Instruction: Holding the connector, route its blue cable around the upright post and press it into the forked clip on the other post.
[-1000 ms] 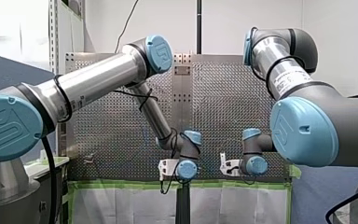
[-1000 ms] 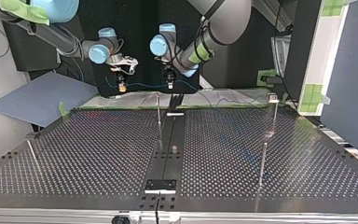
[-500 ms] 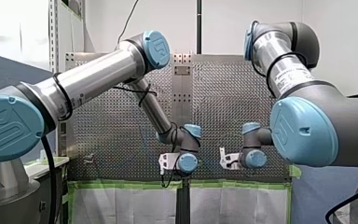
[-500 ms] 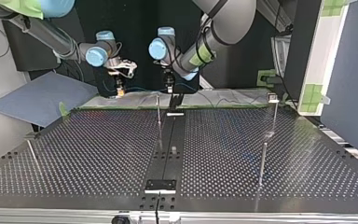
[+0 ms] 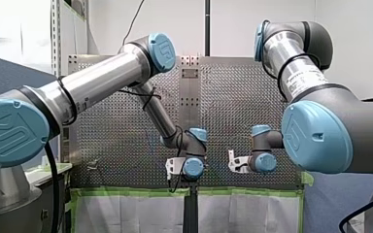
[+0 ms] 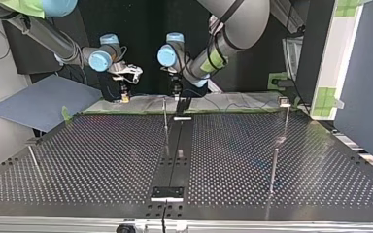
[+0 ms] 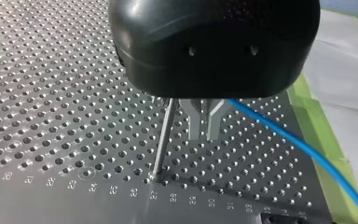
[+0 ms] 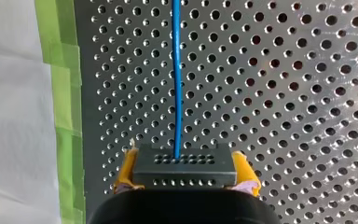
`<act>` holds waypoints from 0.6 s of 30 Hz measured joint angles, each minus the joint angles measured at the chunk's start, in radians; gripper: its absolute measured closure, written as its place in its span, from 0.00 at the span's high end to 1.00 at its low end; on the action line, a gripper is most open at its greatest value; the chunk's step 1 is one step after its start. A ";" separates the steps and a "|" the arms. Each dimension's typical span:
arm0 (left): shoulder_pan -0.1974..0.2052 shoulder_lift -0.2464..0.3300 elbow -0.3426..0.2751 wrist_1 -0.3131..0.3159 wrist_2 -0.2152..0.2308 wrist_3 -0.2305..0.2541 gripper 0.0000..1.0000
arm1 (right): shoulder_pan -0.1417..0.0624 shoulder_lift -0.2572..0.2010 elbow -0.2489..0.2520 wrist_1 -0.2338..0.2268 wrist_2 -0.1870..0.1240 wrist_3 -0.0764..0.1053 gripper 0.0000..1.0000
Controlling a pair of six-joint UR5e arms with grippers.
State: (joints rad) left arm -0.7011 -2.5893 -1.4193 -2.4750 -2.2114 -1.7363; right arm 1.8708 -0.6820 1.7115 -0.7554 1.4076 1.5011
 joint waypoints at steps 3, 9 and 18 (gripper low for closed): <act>0.008 0.000 0.005 -0.001 0.017 0.001 0.09 | 0.002 0.000 -0.006 0.006 0.000 0.004 0.00; 0.023 -0.001 0.013 -0.004 0.047 0.001 0.09 | 0.003 0.000 -0.011 0.010 -0.002 0.011 0.00; 0.048 -0.002 0.023 -0.014 0.099 -0.001 0.09 | 0.002 0.000 -0.031 0.022 0.000 0.019 0.00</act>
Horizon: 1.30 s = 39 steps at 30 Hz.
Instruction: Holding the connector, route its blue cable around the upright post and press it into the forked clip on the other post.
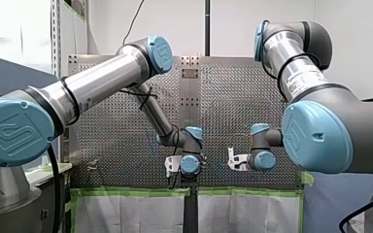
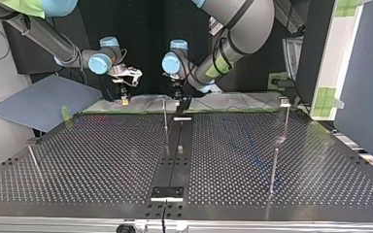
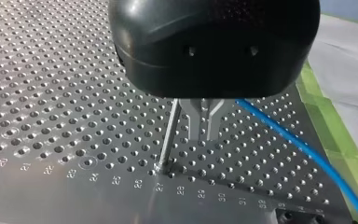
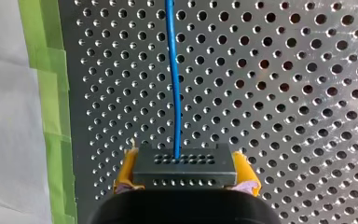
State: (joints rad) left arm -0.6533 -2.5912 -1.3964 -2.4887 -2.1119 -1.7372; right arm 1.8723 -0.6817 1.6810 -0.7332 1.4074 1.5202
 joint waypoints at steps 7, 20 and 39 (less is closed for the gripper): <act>0.016 0.000 0.022 -0.023 0.027 -0.001 0.09 | -0.005 0.000 -0.012 0.006 0.000 0.002 0.00; 0.048 0.000 0.034 -0.038 0.079 -0.006 0.09 | -0.010 0.001 -0.041 0.018 0.001 0.008 0.00; 0.058 0.001 0.051 -0.095 0.105 -0.004 0.57 | -0.021 0.001 -0.050 0.014 0.001 0.014 0.00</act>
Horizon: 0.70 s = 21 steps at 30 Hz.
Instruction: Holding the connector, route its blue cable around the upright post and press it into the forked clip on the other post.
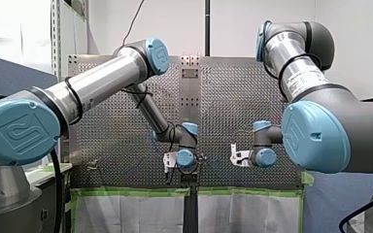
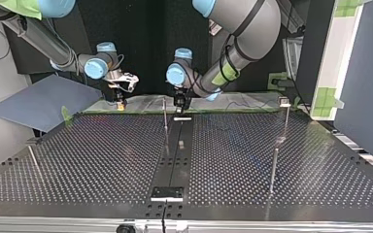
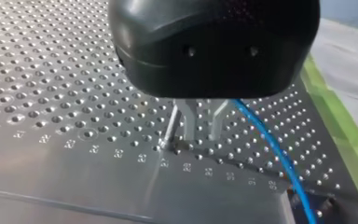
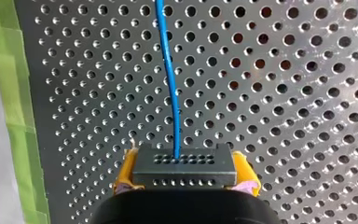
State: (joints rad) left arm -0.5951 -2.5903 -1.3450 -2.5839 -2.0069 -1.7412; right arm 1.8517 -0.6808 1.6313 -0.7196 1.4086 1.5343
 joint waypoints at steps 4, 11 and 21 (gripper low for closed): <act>-0.004 0.000 0.000 -0.031 0.014 0.011 1.00 | 0.001 0.000 0.000 0.002 0.000 0.000 0.00; -0.009 0.001 0.000 -0.062 0.049 0.008 1.00 | 0.002 0.000 0.000 0.003 -0.003 0.000 0.00; -0.016 0.002 -0.005 -0.096 0.140 0.003 1.00 | 0.000 0.000 0.000 0.003 -0.005 -0.001 0.00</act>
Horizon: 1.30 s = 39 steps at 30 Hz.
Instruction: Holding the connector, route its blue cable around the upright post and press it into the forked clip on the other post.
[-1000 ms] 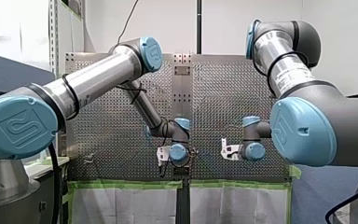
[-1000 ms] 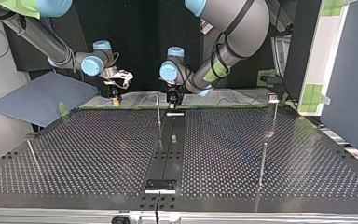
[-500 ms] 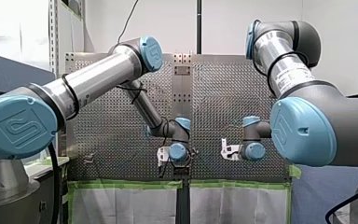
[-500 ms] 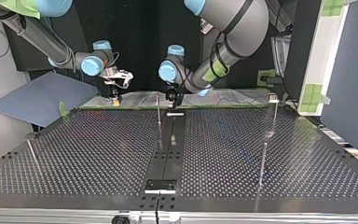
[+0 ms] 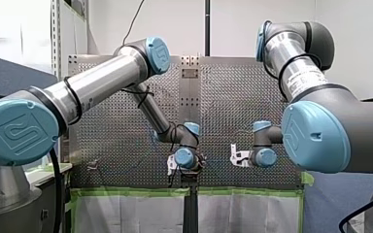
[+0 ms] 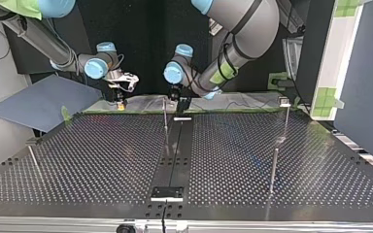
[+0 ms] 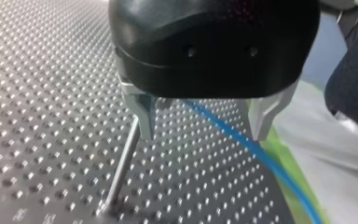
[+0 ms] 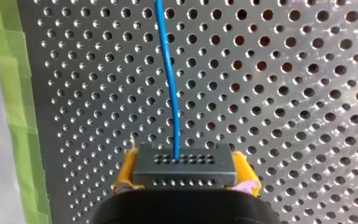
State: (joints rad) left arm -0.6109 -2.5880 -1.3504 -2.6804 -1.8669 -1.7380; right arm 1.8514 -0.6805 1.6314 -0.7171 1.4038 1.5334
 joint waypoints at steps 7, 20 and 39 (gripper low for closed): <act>-0.006 0.002 -0.002 -0.002 0.013 0.003 1.00 | -0.001 0.001 0.000 -0.003 -0.001 0.001 0.00; 0.000 0.077 -0.074 0.026 -0.006 -0.006 1.00 | -0.003 0.000 0.000 -0.007 -0.003 0.001 0.00; -0.013 0.087 -0.112 0.000 0.046 -0.003 1.00 | -0.004 0.000 0.000 0.001 -0.002 -0.001 0.00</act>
State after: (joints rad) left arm -0.6235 -2.5008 -1.4621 -2.6800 -1.8204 -1.7415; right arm 1.8477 -0.6802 1.6315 -0.7159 1.4022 1.5327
